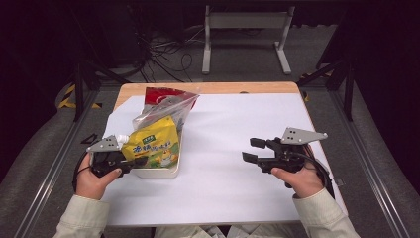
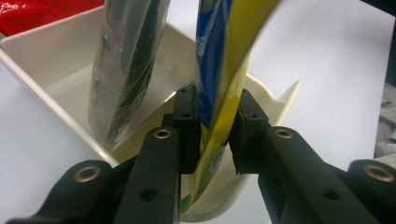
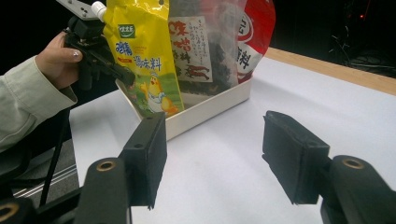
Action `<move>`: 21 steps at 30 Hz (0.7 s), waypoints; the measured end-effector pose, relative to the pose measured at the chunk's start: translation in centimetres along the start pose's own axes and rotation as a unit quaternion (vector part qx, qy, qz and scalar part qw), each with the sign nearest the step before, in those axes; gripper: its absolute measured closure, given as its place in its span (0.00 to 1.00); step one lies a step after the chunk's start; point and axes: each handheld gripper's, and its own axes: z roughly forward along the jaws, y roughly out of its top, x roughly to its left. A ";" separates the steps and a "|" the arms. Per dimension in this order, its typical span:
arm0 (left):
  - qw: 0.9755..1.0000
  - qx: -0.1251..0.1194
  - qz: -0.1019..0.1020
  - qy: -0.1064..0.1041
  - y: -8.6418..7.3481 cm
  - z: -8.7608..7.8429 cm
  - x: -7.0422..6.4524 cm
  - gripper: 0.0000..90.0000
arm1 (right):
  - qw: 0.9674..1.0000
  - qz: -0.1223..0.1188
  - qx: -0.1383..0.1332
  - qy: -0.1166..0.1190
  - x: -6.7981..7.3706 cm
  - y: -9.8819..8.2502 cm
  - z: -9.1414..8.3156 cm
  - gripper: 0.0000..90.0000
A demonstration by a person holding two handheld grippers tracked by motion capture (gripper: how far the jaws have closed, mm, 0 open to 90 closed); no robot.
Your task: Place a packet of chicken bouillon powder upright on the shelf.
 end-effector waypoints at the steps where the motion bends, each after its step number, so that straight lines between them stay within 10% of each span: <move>1: 1.000 0.002 -0.002 0.003 0.0 0.0 0.0 0.83 | 1.000 0.000 0.001 0.000 0.0 0.0 0.0 0.44; 21: 0.999 0.005 -0.013 0.030 -0.1 -0.2 -0.2 0.70 | 1.000 -0.002 0.003 -0.004 -0.2 -0.2 0.0 0.41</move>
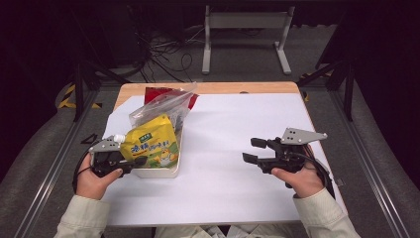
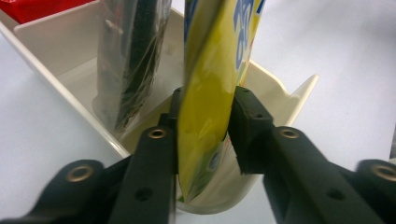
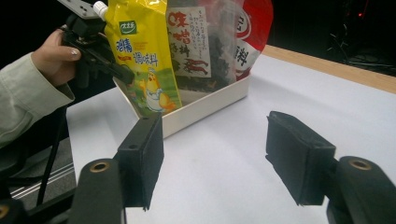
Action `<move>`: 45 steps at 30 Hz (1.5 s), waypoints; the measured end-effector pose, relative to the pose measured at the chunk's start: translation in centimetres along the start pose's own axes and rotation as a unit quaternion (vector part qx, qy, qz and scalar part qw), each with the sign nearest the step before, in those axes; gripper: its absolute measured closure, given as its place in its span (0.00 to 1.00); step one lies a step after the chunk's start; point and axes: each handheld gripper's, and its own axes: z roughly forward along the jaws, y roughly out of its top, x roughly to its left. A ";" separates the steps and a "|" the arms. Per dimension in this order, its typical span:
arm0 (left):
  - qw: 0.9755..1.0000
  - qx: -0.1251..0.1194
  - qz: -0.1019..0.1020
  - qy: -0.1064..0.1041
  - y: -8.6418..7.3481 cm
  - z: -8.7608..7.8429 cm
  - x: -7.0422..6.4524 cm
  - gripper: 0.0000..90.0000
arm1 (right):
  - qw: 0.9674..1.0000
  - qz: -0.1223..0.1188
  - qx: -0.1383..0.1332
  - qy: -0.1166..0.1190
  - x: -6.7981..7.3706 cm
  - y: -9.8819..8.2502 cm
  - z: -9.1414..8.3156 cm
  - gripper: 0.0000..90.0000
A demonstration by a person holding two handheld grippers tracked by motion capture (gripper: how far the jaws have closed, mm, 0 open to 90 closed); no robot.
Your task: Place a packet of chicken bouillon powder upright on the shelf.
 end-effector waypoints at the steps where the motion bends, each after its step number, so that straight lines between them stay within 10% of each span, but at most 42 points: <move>1: 1.000 -0.015 -0.004 -0.002 0.0 -0.5 -0.1 0.62 | 1.000 0.000 -0.001 -0.003 -0.1 0.0 -0.1 0.40; 13: 0.997 -0.068 -0.012 0.033 -0.2 -3.5 -1.6 0.32 | 1.000 -0.007 -0.001 -0.021 -0.5 -0.2 -1.4 0.36; 29: 0.996 -0.071 -0.016 0.051 -1.7 -4.5 -2.9 0.26 | 0.998 -0.012 -0.002 -0.065 -1.7 -1.3 -4.6 0.33; 45: 0.994 -0.087 -0.039 0.050 -5.5 -3.8 -1.3 0.21 | 0.995 0.010 0.014 -0.103 -3.4 -4.6 -6.9 0.28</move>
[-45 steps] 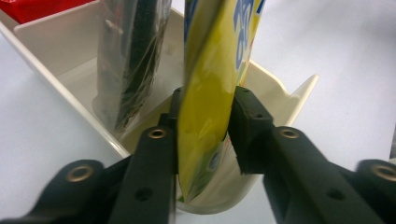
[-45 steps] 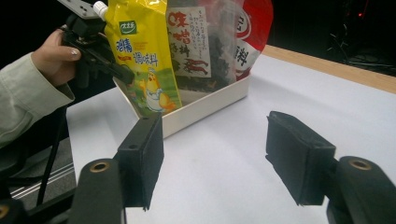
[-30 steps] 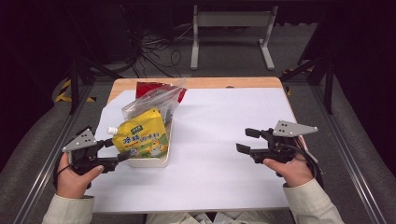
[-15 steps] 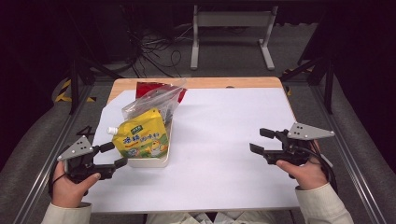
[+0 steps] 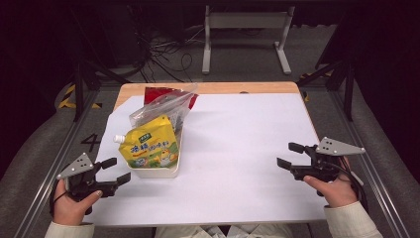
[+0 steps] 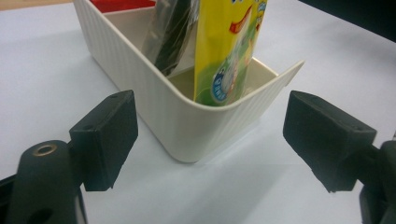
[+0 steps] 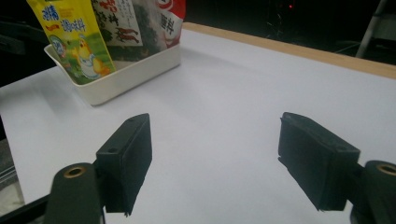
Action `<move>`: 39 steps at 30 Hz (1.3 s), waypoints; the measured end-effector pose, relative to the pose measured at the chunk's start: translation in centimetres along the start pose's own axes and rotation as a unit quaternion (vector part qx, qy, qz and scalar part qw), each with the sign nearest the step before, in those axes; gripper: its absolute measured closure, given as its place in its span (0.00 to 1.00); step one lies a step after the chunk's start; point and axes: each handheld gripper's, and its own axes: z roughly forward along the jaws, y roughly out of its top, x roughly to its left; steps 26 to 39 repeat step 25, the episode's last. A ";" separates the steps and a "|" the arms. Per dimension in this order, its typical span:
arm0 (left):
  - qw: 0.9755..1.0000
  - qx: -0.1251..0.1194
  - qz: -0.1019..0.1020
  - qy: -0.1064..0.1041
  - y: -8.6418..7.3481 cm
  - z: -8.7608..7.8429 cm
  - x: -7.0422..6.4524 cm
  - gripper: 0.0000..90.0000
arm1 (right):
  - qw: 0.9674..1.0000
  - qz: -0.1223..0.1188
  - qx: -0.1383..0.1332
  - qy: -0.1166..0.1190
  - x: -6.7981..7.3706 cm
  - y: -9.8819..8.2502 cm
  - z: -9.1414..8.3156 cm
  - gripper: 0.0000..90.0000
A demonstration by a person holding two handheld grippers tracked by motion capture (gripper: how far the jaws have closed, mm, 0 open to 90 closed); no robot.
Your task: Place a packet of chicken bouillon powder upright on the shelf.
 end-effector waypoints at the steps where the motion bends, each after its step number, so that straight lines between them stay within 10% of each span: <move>1: 1.000 -0.002 -0.001 -0.001 -0.2 0.1 0.1 0.21 | 1.000 0.000 0.002 -0.002 -0.1 -0.3 0.0 0.28; 18: 1.000 0.009 0.000 0.005 -2.4 2.2 0.8 0.20 | 0.999 0.010 0.011 -0.028 -1.4 -5.4 0.7 0.26; 39: 0.999 0.041 -0.004 0.027 -2.4 2.6 0.7 0.18 | 0.999 0.017 0.014 -0.032 -1.6 -5.8 0.8 0.25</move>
